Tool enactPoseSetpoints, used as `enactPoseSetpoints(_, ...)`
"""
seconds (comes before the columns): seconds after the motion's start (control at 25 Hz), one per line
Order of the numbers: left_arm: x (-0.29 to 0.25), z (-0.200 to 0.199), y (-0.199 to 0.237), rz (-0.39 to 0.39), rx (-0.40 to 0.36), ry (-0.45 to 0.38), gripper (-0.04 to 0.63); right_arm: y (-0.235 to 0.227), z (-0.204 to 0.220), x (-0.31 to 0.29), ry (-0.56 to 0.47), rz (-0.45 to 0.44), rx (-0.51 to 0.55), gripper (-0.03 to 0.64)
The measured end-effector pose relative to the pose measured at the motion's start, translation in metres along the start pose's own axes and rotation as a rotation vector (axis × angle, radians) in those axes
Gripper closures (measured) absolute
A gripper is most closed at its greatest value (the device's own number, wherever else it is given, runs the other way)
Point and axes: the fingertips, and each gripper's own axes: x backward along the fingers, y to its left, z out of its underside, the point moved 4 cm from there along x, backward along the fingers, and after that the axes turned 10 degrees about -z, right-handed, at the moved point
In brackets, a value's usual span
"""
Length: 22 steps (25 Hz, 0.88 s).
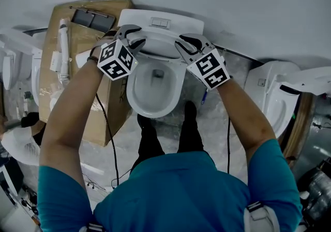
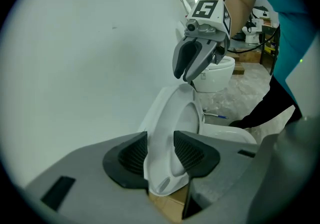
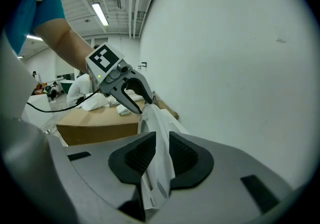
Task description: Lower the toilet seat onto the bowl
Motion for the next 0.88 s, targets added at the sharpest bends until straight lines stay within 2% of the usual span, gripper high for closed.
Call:
enactPoseSetpoints(0.52,-0.002,-0.001,-0.002,-0.036,0.002,-0.013,0.437,0.0,0.011,-0.014,0.025,0.016,0.033,0.56)
enactPoseSetpoints(0.88,0.007,0.0,-0.01,-0.015,-0.048,-0.004,0.437,0.007,0.012,-0.01,0.043,-0.006,0.056,0.56)
